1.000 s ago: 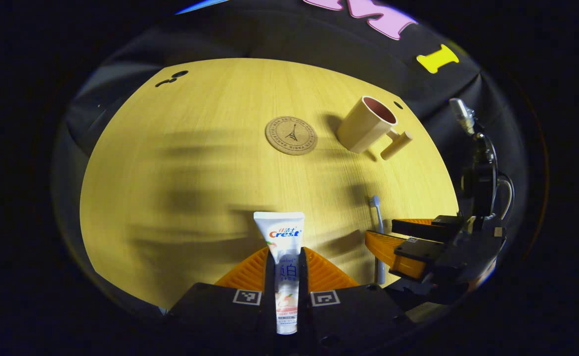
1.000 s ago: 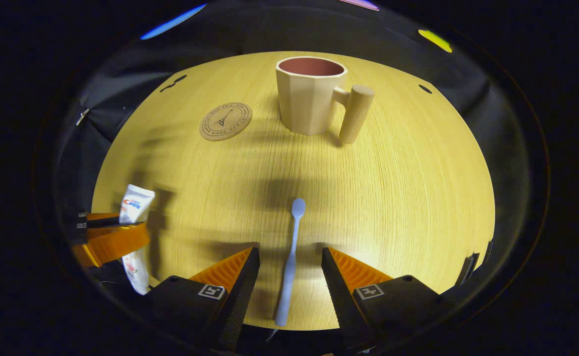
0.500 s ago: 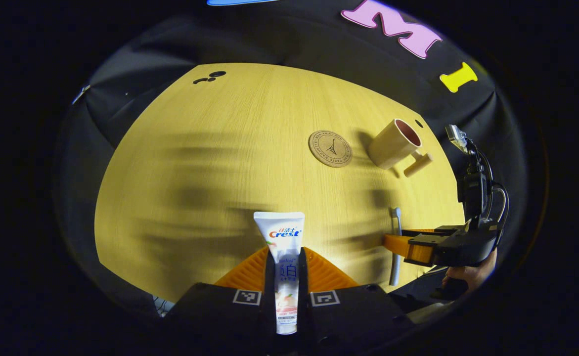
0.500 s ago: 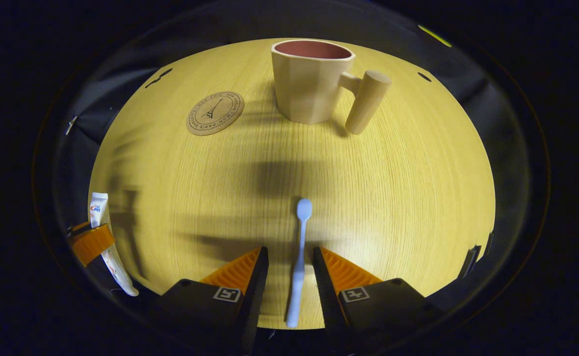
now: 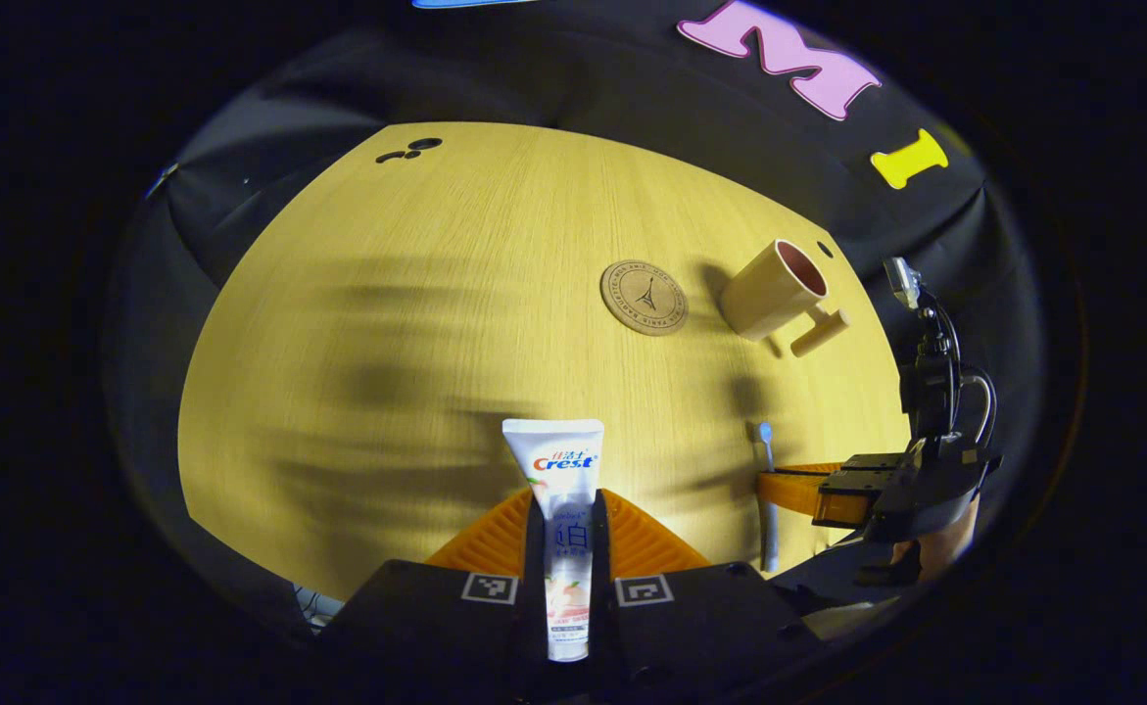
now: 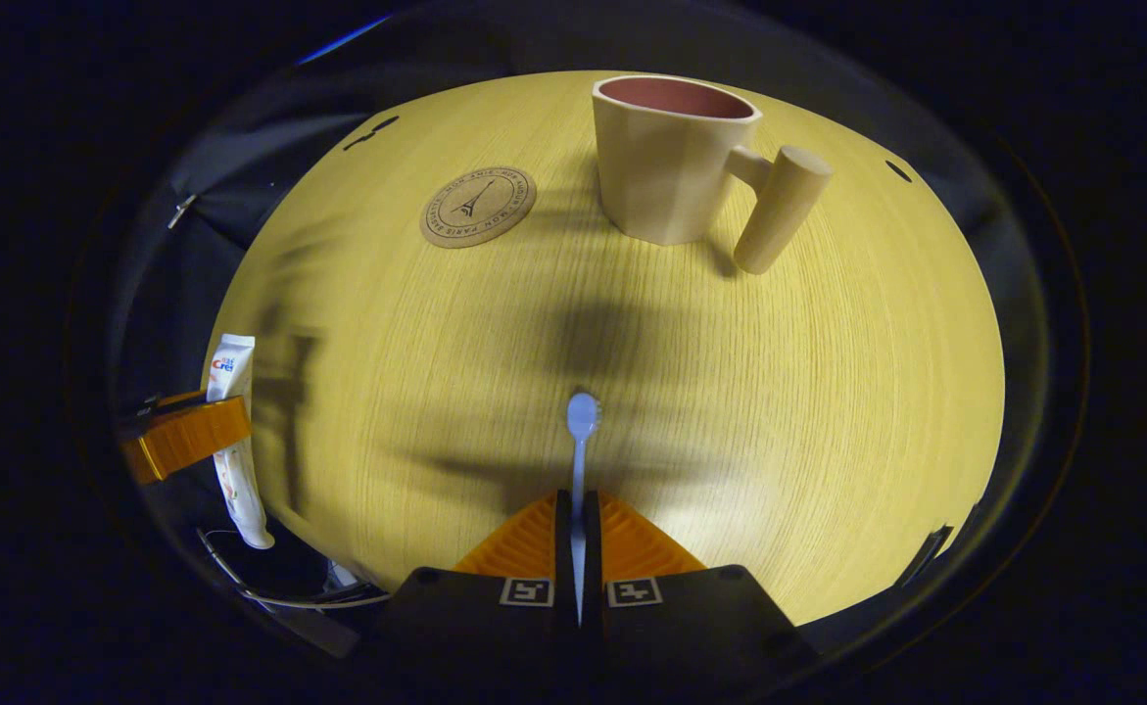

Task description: Put the toothbrush and toothpaste on the desktop into the cup, then pick up the cup and place it on the coaster on the desktop.

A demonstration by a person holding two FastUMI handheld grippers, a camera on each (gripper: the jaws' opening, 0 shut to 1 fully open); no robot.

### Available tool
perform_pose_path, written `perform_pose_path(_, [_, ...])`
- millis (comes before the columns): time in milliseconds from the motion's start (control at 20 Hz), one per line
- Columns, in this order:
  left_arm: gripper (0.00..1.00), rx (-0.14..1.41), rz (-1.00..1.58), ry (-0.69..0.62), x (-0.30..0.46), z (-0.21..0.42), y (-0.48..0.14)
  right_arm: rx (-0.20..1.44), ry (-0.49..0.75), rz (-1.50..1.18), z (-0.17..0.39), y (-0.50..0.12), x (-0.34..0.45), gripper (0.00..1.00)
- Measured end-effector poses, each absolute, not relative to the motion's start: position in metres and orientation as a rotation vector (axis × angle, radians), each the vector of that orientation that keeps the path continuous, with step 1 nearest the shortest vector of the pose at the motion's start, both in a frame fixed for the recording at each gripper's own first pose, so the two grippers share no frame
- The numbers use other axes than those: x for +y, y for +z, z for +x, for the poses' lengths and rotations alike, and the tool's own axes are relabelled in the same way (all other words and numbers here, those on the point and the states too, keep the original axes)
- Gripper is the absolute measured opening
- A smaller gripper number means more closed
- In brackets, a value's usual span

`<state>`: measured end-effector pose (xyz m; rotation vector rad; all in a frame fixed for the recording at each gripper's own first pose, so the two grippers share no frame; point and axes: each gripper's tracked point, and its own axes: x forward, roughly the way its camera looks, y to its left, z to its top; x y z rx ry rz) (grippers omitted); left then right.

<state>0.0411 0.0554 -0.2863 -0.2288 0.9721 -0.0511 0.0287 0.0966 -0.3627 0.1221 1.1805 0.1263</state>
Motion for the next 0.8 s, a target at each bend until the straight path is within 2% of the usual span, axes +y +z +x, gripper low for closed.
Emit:
perform_pose_path(50, [0.22, 0.953, -0.235, -0.058, 0.054, 0.043, -0.283, 1.151, 0.137, 0.14, 0.03, -0.357, 0.097, 0.0])
perform_pose_path(100, [0.22, 0.929, -0.242, -0.064, 0.052, 0.044, -0.278, 1.109, 0.153, 0.155, 0.033, -0.349, 0.098, 0.05])
perform_pose_path(300, [0.17, 0.86, -0.298, -0.126, 0.038, 0.05, -0.256, 0.96, 0.235, 0.252, 0.04, -0.307, 0.106, 0.05])
perform_pose_path(500, [0.18, 0.796, -0.285, -0.13, 0.028, 0.063, -0.228, 0.806, 0.289, 0.344, 0.049, -0.249, 0.103, 0.05])
perform_pose_path(700, [0.17, 0.657, -0.29, -0.155, 0.009, 0.09, -0.179, 0.645, 0.334, 0.366, 0.056, -0.186, 0.086, 0.05])
perform_pose_path(750, [0.22, 0.613, -0.293, -0.168, 0.003, 0.098, -0.164, 0.607, 0.336, 0.367, 0.059, -0.174, 0.081, 0.05])
perform_pose_path(800, [0.17, 0.566, -0.298, -0.184, -0.006, 0.107, -0.147, 0.573, 0.339, 0.373, 0.062, -0.161, 0.075, 0.05])
